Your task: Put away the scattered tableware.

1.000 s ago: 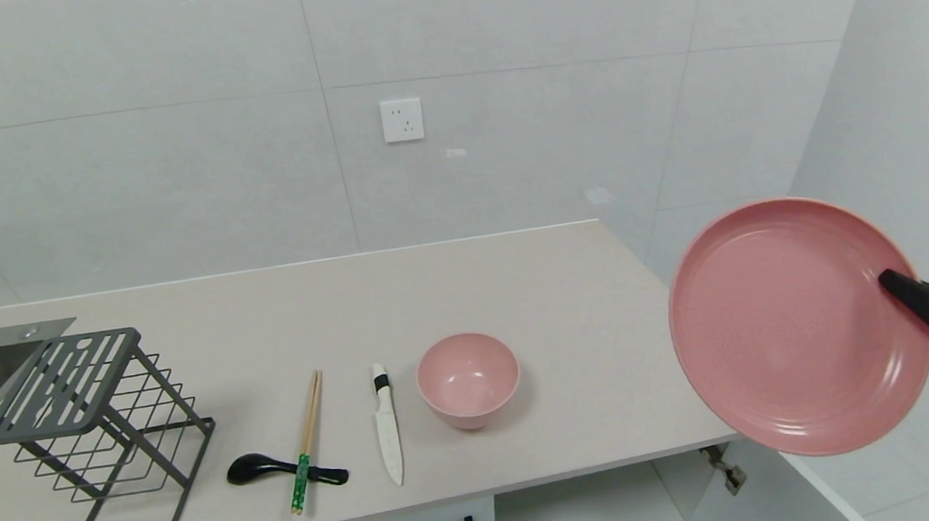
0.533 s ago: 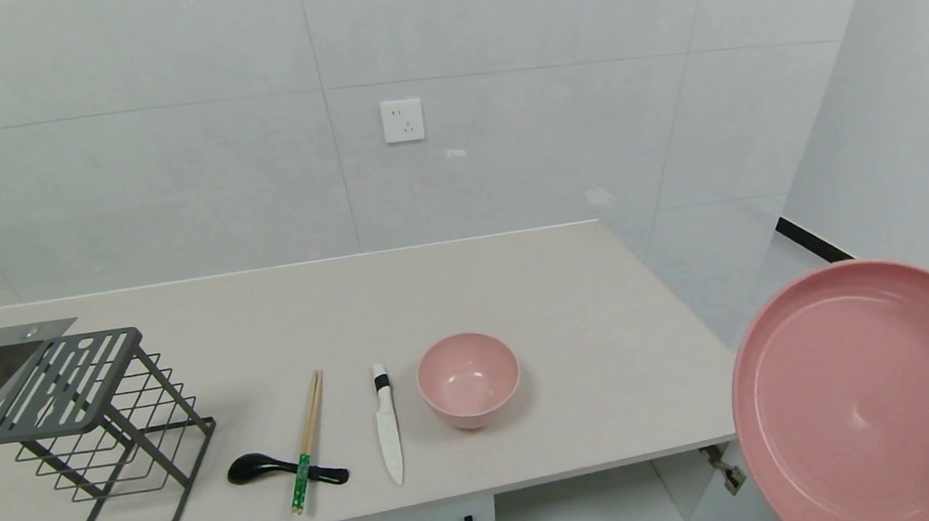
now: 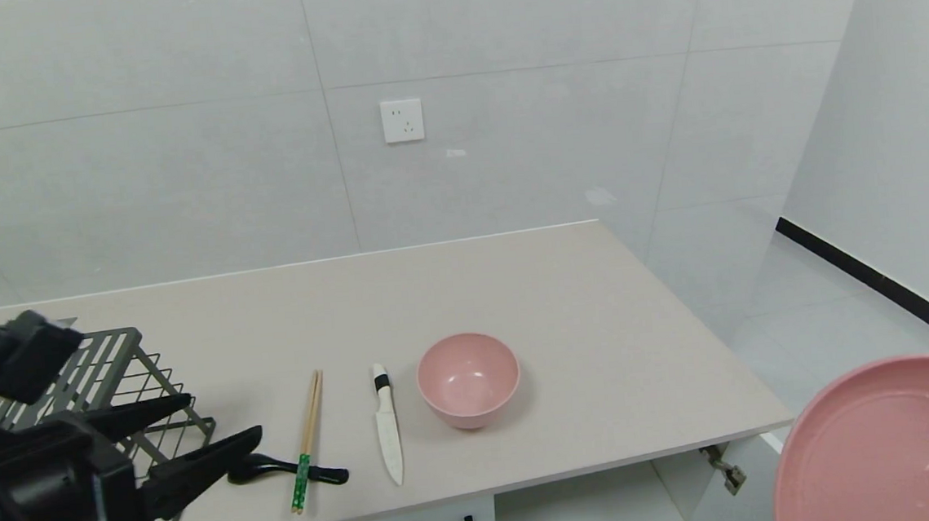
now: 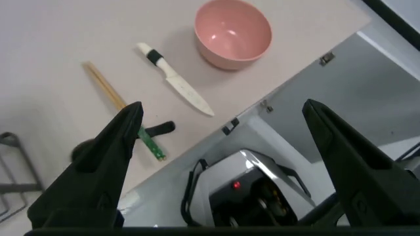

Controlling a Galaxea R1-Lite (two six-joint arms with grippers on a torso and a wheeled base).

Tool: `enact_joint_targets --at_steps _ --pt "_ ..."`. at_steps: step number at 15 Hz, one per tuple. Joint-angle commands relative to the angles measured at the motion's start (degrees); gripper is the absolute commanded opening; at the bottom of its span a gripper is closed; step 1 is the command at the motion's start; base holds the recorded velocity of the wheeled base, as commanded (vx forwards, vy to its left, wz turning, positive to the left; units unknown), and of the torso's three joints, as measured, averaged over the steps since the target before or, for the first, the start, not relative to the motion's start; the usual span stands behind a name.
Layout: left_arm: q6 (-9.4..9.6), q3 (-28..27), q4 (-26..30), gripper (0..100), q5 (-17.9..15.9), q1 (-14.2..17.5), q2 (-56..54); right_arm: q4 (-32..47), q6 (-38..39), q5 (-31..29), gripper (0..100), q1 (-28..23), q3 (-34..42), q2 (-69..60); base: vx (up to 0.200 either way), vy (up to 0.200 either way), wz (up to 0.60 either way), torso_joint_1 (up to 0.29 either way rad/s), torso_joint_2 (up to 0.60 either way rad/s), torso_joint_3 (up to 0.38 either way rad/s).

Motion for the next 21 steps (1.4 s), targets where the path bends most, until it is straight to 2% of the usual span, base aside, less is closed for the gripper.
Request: enact_joint_targets --at_steps 1,3,5,7,8,9,11,13,15,16,18,21 --pt "-0.12 -2.2 -3.5 100 -0.2 -4.7 15.5 0.5 -1.3 1.0 0 0.2 1.1 -4.1 0.000 0.000 0.00 0.000 0.00 0.000" --pt "-0.91 -4.2 -6.4 100 -0.1 -6.7 21.6 5.1 -1.9 1.7 0 0.0 1.1 -7.8 0.000 0.000 0.00 0.000 0.00 0.000" --pt "-1.00 -7.8 -6.4 100 0.1 -8.8 28.4 11.4 -1.9 1.5 0 -0.2 1.1 -12.6 0.000 0.000 0.00 0.000 0.00 0.000" --pt "-0.91 -10.4 -6.5 100 1.0 -9.2 31.8 12.4 -3.3 1.2 0 -0.4 1.1 -14.0 0.000 0.000 0.00 0.000 0.00 0.000" --pt "-0.91 -13.8 -6.5 100 2.8 -9.5 35.4 12.9 -5.0 0.7 0 -0.5 1.2 -14.0 0.000 0.000 0.00 0.000 0.00 0.000" --pt "-0.91 -15.3 -6.5 100 2.9 -9.8 37.0 14.1 -6.2 0.5 0 -0.5 1.2 -14.0 0.000 0.000 0.00 0.000 0.00 0.000" --pt "-0.91 -19.7 -6.5 100 3.5 -10.6 42.4 19.4 -10.0 0.1 0 -0.5 1.2 -14.0 0.000 0.000 0.00 0.000 0.00 0.000" --pt "-1.00 -20.4 -7.1 100 3.6 -11.3 44.8 19.4 -10.4 -0.8 0 -0.5 1.2 -14.0 0.000 0.000 0.00 0.000 0.00 0.000" --pt "-1.17 -20.9 -12.0 100 3.8 -11.7 48.9 19.4 -10.3 -1.3 0 -0.4 1.2 -14.0 0.000 0.000 0.00 0.000 0.00 0.000" --pt "-1.96 -20.9 -14.3 100 4.0 -11.8 50.8 19.4 -10.3 -1.4 0 -0.4 1.2 -14.0 0.000 0.000 0.00 0.000 0.00 0.000" --pt "-2.75 -22.3 -18.8 100 6.9 -12.2 55.1 19.4 -10.1 -1.4 0 -0.5 1.2 -14.0 0.000 0.000 0.00 0.000 0.00 0.000" --pt "-3.19 -25.7 -20.6 100 7.5 -12.2 59.4 19.5 -9.9 -1.4 0 -0.5 1.2 -14.0 0.000 0.000 0.00 0.000 0.00 0.000"
